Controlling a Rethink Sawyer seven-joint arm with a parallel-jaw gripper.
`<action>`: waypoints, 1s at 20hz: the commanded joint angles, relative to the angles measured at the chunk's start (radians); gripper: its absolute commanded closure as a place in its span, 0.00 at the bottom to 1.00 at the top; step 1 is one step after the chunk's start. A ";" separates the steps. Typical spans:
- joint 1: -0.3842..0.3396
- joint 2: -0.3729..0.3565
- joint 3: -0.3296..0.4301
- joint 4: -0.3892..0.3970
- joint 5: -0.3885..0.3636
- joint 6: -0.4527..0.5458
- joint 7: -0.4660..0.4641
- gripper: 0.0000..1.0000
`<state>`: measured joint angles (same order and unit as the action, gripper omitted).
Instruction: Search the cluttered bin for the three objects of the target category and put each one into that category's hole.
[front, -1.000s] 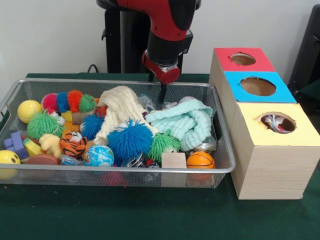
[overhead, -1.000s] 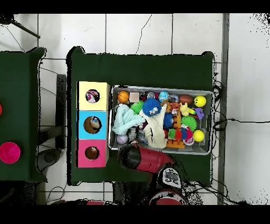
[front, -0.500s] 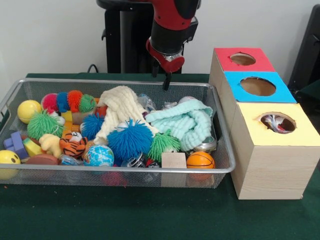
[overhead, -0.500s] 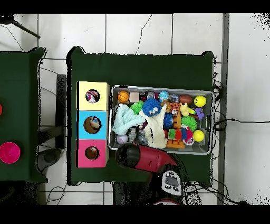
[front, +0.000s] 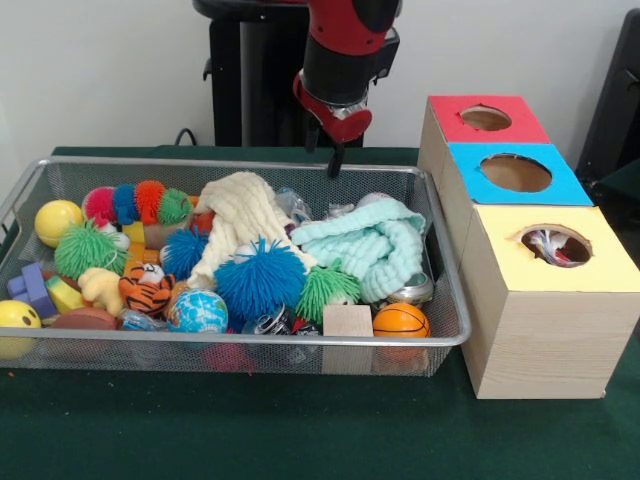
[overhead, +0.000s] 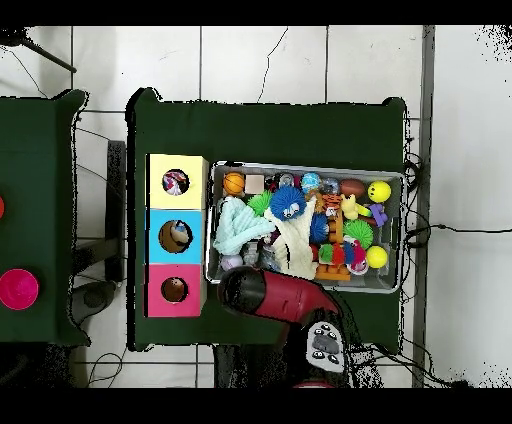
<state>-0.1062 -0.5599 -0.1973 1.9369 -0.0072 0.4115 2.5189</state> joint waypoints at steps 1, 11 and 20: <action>-0.016 0.064 0.058 -0.166 -0.010 0.093 0.004 0.00; 0.004 0.106 0.059 -0.225 0.004 0.118 0.035 0.00; -0.020 0.132 0.083 -0.159 -0.006 -0.006 0.048 0.00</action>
<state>-0.1044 -0.5062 -0.1991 1.8379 -0.0076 0.5074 2.5189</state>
